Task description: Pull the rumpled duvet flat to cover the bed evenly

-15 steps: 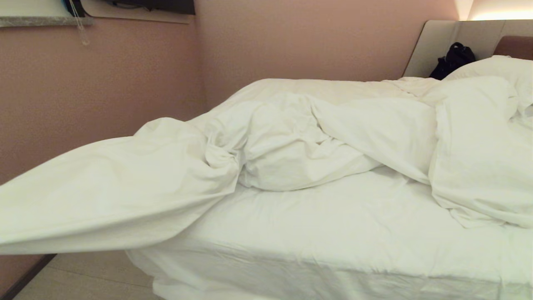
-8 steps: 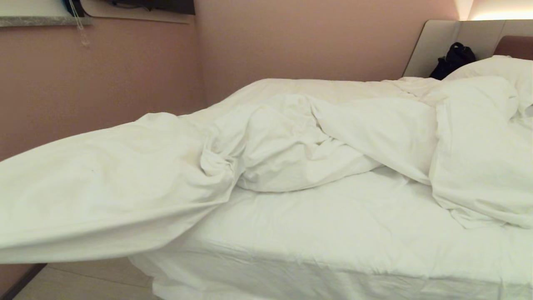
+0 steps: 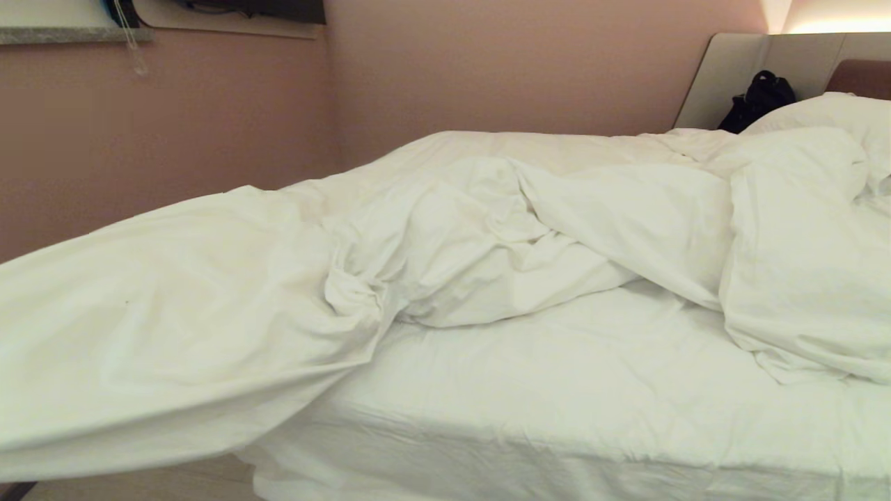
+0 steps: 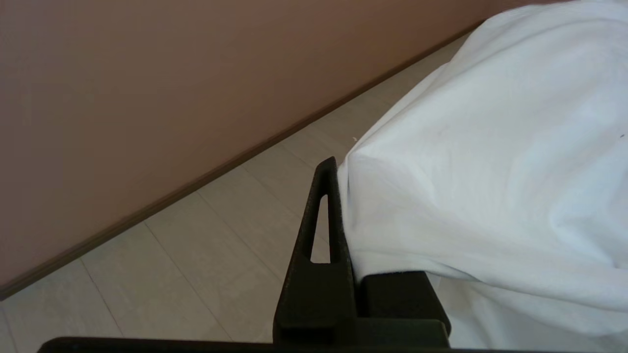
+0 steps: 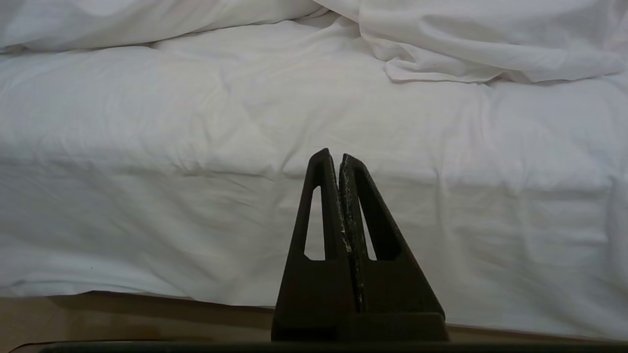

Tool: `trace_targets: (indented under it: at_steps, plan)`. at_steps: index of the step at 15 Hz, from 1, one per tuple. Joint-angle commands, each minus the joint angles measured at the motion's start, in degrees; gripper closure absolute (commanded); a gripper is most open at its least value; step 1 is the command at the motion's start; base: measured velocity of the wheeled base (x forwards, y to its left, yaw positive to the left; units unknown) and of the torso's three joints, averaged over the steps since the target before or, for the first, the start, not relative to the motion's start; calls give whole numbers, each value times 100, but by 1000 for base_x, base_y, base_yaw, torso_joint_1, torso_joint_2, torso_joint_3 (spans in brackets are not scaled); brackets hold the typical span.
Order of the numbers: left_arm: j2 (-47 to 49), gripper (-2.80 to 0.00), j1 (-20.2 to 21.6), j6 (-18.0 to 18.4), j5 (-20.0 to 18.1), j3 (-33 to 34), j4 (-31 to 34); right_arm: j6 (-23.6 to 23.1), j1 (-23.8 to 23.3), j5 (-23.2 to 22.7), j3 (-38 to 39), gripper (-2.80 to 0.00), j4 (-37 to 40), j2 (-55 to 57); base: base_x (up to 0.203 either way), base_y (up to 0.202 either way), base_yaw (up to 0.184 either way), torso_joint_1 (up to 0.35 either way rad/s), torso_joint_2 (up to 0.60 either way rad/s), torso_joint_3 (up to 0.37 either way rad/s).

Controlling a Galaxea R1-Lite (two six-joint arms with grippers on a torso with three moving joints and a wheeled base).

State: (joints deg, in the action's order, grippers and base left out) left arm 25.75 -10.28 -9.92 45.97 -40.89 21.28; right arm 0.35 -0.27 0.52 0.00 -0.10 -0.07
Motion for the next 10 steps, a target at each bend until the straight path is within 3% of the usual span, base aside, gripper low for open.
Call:
trace_targets:
  at_steps: [1,3,10]
  plan:
    - [-24,0,26,-12,48,-161,399,0,0,0,0,0,2,7,0,0,0,0,0,0]
    - [82,0,155,-41,144,-285,717,0,0,0,0,0,2,7,0,0,0,0,0,0]
    - [909,0,156,-54,169,-935,759,0,0,0,0,0,2,7,0,0,0,0,0,0]
